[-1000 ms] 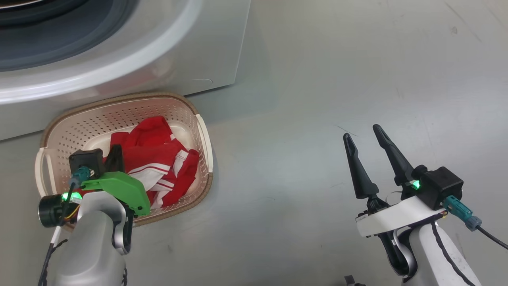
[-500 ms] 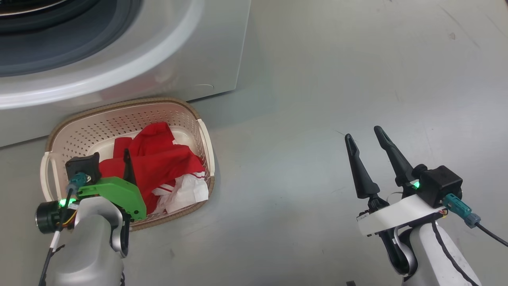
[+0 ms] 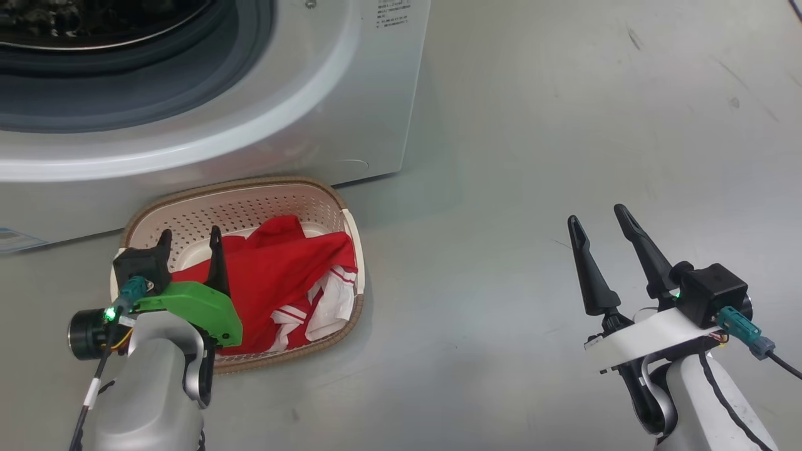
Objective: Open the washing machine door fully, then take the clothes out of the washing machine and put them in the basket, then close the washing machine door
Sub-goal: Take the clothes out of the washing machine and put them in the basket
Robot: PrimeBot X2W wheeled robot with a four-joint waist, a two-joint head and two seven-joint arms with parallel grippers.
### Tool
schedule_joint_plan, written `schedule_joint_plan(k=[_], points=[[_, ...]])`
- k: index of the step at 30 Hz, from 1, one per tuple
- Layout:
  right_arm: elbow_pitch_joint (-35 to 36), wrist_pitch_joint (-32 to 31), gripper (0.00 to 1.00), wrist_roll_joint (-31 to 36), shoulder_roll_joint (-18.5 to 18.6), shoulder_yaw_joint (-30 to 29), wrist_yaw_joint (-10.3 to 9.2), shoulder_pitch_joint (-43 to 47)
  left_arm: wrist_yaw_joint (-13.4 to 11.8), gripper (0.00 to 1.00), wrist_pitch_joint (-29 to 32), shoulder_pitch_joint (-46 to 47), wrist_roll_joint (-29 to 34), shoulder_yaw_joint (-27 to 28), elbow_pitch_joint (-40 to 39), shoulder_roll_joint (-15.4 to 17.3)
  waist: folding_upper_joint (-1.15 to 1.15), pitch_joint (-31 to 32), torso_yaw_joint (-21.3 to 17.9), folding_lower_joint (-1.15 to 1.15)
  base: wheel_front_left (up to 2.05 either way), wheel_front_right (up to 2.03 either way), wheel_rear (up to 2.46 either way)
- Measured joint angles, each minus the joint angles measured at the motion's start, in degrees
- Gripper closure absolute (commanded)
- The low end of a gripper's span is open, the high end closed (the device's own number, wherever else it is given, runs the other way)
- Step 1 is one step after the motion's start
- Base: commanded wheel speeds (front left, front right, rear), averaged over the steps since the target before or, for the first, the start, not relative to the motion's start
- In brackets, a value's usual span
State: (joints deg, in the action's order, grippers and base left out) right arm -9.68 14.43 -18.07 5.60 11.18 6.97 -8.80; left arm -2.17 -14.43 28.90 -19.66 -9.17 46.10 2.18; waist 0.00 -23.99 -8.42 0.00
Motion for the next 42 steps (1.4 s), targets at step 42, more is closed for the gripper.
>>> schedule_joint_plan(k=[42], points=[[-0.9, 0.0, 0.00, 2.0, 1.7, -3.1, -1.59, 9.1, 0.0, 0.00, 0.0, -21.2, 4.6, -0.4, -29.3, -0.2, 0.00, 17.9, 12.5, 0.00, 0.00, 0.00, 0.00]])
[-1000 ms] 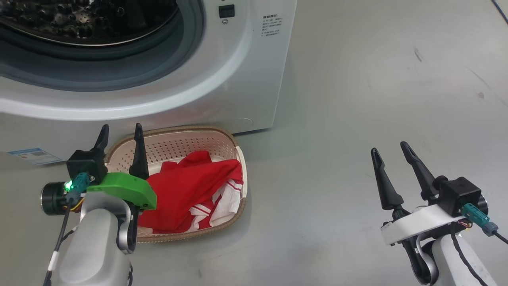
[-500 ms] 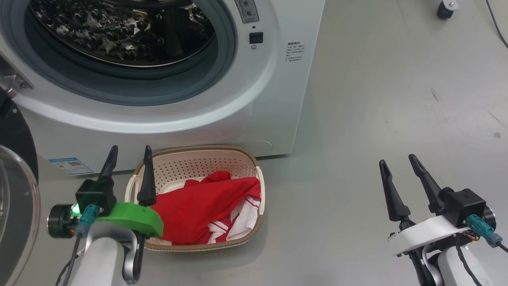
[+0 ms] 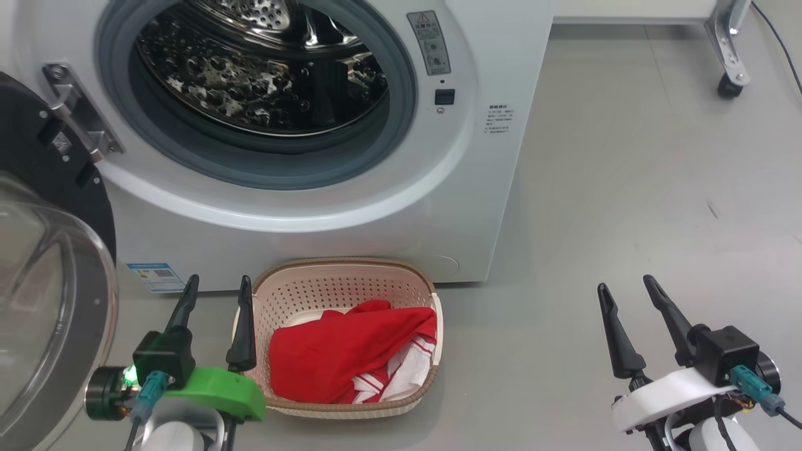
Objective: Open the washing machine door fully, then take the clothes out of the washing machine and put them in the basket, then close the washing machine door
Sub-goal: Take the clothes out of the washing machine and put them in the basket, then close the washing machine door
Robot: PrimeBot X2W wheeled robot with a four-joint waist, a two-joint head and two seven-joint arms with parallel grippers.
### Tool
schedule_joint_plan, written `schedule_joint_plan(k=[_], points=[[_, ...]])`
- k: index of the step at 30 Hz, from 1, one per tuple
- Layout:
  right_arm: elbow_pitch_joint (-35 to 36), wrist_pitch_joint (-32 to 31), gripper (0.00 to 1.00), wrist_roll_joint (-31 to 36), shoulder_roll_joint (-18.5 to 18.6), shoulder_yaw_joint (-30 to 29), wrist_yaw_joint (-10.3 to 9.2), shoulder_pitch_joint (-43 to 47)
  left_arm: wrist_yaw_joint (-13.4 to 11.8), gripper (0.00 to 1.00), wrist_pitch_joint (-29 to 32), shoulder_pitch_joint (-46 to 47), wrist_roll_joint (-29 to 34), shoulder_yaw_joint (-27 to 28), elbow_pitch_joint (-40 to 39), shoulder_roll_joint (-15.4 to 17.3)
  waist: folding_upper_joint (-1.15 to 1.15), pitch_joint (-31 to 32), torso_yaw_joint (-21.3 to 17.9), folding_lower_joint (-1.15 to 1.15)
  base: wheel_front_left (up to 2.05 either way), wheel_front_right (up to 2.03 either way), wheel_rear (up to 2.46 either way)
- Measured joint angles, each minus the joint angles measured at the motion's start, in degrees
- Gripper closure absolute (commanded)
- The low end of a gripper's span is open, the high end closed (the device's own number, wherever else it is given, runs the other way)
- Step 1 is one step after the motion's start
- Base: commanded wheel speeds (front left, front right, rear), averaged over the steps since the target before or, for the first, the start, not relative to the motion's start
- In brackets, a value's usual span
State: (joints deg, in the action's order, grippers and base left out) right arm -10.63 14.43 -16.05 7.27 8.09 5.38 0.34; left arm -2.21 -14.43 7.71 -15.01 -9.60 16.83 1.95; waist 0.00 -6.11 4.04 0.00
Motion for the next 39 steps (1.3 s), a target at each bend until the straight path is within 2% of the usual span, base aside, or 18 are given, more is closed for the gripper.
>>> schedule_joint_plan(k=[12, 25, 39], points=[[0.0, 0.0, 0.00, 0.1, -0.7, 1.5, -0.30, 2.3, 0.0, 0.00, 0.0, -5.0, 0.4, -1.0, -3.2, 0.2, 0.00, 3.7, 2.1, 0.00, 0.00, 0.00, 0.00], [0.6, 0.0, 0.00, 0.1, -1.5, 1.6, -1.38, 4.8, 0.0, 0.00, 0.2, -8.1, 0.8, -1.9, -5.9, 1.0, 0.00, 5.3, 1.4, 0.00, 0.00, 0.00, 0.00], [1.2, 0.0, 0.00, 0.1, -1.7, 1.6, -1.59, 5.3, 0.0, 0.00, 1.6, -9.5, 1.3, -2.3, -7.3, 1.4, 0.00, 6.3, 0.7, 0.00, 0.00, 0.00, 0.00]])
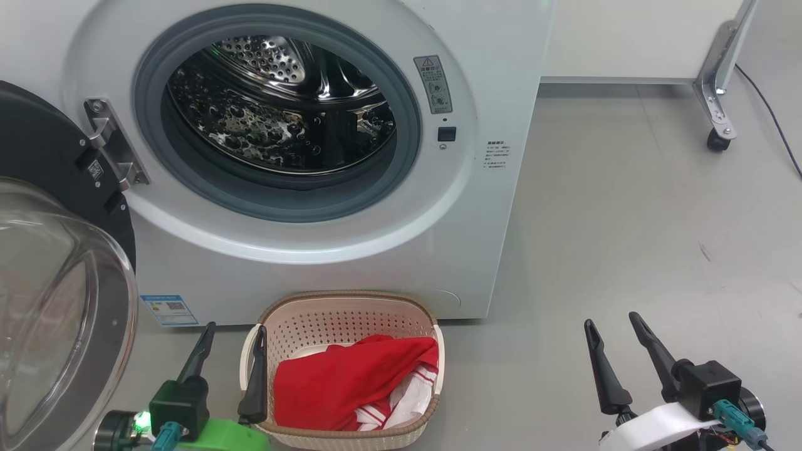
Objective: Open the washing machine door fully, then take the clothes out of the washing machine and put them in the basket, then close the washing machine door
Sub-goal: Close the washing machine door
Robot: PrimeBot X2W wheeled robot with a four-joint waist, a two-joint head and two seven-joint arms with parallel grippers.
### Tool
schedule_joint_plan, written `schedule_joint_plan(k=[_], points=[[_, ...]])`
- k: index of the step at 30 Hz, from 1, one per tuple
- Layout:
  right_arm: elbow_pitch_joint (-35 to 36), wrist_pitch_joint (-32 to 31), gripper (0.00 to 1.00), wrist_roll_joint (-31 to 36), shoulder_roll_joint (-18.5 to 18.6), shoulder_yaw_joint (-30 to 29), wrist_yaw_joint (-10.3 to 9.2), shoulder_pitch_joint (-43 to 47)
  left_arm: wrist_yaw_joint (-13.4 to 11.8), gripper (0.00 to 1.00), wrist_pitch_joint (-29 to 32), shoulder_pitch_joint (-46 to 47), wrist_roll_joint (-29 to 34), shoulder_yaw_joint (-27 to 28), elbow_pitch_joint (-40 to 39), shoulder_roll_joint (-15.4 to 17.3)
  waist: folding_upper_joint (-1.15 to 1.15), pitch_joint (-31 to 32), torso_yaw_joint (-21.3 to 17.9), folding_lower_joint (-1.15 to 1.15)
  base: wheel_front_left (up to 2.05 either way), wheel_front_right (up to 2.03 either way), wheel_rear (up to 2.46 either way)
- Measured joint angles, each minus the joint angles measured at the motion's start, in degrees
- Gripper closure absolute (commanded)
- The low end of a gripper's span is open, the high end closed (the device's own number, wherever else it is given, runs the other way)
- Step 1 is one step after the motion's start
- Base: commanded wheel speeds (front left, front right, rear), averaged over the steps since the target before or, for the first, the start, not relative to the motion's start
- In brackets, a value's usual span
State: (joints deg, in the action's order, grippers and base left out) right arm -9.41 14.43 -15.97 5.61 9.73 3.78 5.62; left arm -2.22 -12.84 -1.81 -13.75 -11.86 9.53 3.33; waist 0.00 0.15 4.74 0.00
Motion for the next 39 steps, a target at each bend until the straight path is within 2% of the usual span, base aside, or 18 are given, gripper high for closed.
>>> schedule_joint_plan(k=[21, 39], points=[[1.0, 0.0, 0.00, 0.0, 0.0, 0.0, -0.43, 0.8, -0.1, 0.00, 1.3, -0.6, 0.4, -0.9, -2.2, 0.1, 0.00, 0.1, -0.4, 0.00, -0.15, 0.15, 0.00], [1.5, -0.1, 0.00, 0.0, 0.0, 0.1, -0.97, 1.3, -0.3, 0.00, 2.2, -0.9, 0.7, -1.2, -3.1, 0.2, 0.00, 0.2, -1.5, 0.00, -0.86, 0.86, 0.00]])
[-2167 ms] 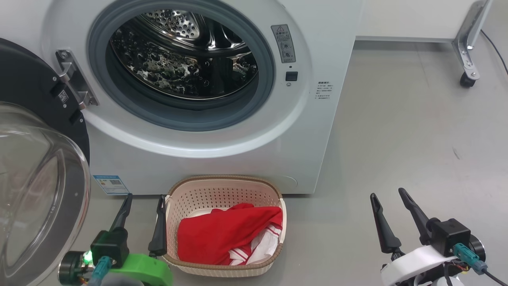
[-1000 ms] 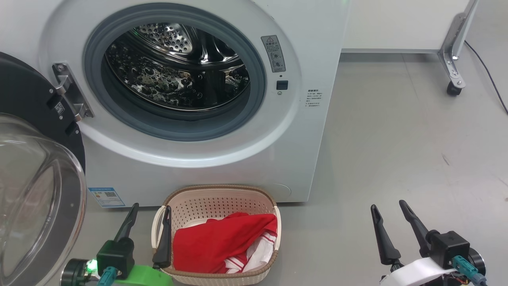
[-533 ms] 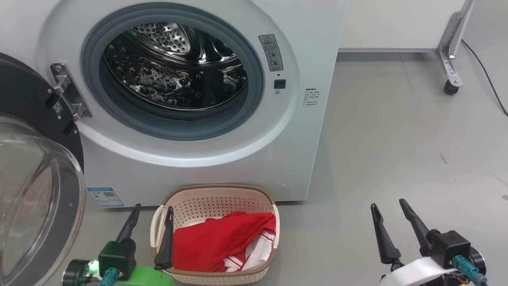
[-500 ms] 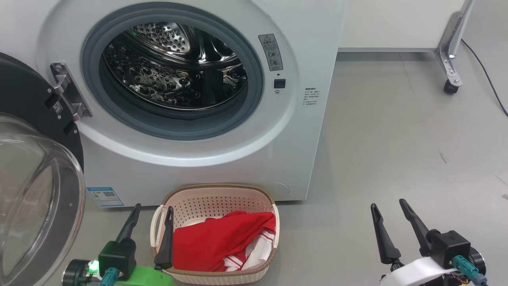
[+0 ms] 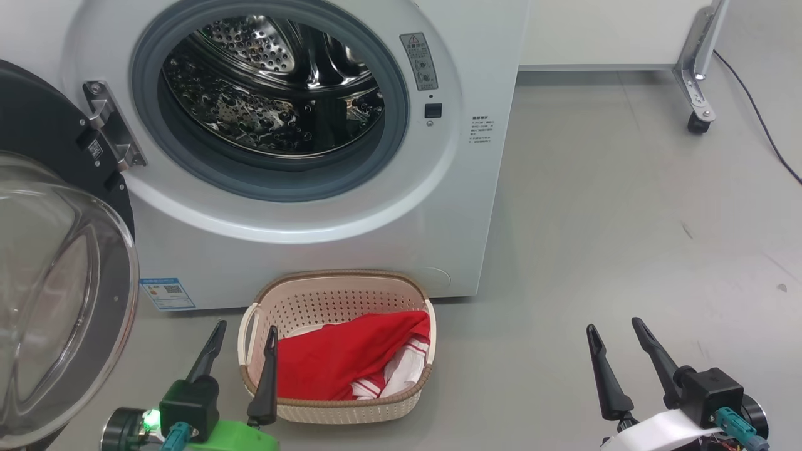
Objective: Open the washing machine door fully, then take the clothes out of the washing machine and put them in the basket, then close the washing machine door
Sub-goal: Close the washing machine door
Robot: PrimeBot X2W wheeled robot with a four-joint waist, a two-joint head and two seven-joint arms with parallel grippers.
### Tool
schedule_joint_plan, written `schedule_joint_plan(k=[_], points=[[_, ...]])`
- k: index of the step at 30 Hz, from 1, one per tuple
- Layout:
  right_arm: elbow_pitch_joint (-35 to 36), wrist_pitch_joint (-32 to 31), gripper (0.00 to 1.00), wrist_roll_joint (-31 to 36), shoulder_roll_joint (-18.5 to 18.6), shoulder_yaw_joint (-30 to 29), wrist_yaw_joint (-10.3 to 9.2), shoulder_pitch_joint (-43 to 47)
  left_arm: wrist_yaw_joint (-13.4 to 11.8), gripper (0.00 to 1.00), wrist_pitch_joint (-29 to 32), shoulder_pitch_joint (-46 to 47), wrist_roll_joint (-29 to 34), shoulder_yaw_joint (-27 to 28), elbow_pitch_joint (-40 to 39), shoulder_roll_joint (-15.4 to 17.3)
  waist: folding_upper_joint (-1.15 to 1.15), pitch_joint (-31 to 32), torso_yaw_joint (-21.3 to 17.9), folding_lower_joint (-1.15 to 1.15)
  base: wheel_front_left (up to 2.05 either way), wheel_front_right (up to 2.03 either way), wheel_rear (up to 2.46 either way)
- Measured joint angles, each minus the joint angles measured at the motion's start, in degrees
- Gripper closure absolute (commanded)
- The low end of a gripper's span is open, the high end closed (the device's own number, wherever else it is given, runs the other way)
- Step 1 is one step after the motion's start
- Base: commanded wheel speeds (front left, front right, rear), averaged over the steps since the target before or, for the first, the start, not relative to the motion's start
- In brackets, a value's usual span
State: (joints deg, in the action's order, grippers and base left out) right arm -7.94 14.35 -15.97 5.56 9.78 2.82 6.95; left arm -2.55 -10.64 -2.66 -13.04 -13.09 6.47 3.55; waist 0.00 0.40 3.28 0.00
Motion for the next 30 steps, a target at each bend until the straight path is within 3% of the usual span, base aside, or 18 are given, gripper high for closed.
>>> schedule_joint_plan(k=[15, 30], points=[[0.5, 0.0, 0.00, 0.0, 0.0, -0.2, -0.53, 0.6, 0.4, 0.00, 0.0, -0.3, -0.1, -0.4, -1.4, 0.2, 0.00, -0.5, -0.9, 0.00, -1.02, 1.01, 0.00], [1.0, 0.0, 0.00, 0.0, 0.1, -0.3, -0.96, 0.6, 0.3, 0.00, 0.0, -0.3, -0.1, -0.2, -1.9, 0.3, 0.00, -0.8, -1.7, 0.00, -0.41, 0.41, 0.00]])
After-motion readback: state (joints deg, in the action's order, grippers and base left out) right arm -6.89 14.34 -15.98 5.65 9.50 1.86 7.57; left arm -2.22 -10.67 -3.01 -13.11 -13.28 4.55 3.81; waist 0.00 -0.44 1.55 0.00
